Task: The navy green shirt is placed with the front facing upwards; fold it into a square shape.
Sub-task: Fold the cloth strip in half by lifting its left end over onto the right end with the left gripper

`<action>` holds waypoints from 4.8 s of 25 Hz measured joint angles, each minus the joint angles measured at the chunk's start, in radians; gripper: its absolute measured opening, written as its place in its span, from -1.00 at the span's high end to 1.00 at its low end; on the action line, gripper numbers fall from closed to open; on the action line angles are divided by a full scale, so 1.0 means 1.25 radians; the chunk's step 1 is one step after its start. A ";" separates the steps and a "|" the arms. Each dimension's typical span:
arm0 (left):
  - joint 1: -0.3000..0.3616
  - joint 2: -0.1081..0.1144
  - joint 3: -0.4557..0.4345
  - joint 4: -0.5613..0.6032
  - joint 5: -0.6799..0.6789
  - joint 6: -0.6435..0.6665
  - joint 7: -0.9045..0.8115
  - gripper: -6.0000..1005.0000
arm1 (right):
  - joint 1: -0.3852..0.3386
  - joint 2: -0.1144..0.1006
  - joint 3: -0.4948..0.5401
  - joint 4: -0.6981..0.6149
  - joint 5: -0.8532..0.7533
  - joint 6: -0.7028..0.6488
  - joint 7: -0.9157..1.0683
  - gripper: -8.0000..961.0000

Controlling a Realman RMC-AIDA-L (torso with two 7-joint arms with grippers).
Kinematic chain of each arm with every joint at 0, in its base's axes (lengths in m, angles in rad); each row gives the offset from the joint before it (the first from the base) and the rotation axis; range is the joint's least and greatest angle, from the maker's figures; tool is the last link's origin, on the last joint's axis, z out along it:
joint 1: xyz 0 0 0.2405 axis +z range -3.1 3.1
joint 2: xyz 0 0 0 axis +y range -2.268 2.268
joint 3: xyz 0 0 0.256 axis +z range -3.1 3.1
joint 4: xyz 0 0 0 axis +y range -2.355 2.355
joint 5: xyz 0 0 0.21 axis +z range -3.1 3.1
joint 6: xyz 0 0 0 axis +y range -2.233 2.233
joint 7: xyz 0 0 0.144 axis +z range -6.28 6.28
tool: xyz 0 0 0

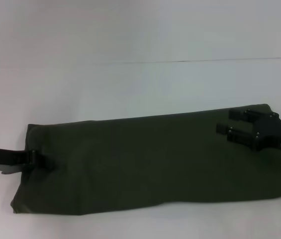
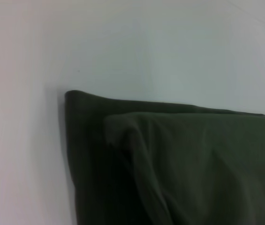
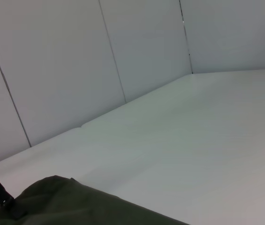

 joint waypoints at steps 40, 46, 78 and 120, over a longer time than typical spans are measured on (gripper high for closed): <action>0.037 0.020 -0.057 0.068 -0.115 0.151 0.006 -0.78 | 0.004 0.000 -0.004 0.002 -0.001 0.016 0.002 -0.38; 0.040 0.025 -0.054 0.009 -0.090 0.091 0.021 -0.77 | 0.005 0.000 -0.006 0.001 -0.001 0.016 0.002 -0.38; 0.048 0.014 -0.020 0.092 -0.034 0.028 -0.005 -0.75 | -0.001 0.000 -0.007 0.003 0.001 0.016 0.002 -0.38; 0.027 -0.008 0.011 0.045 0.023 -0.017 -0.023 -0.72 | -0.004 0.001 -0.007 0.004 0.000 0.009 0.002 -0.38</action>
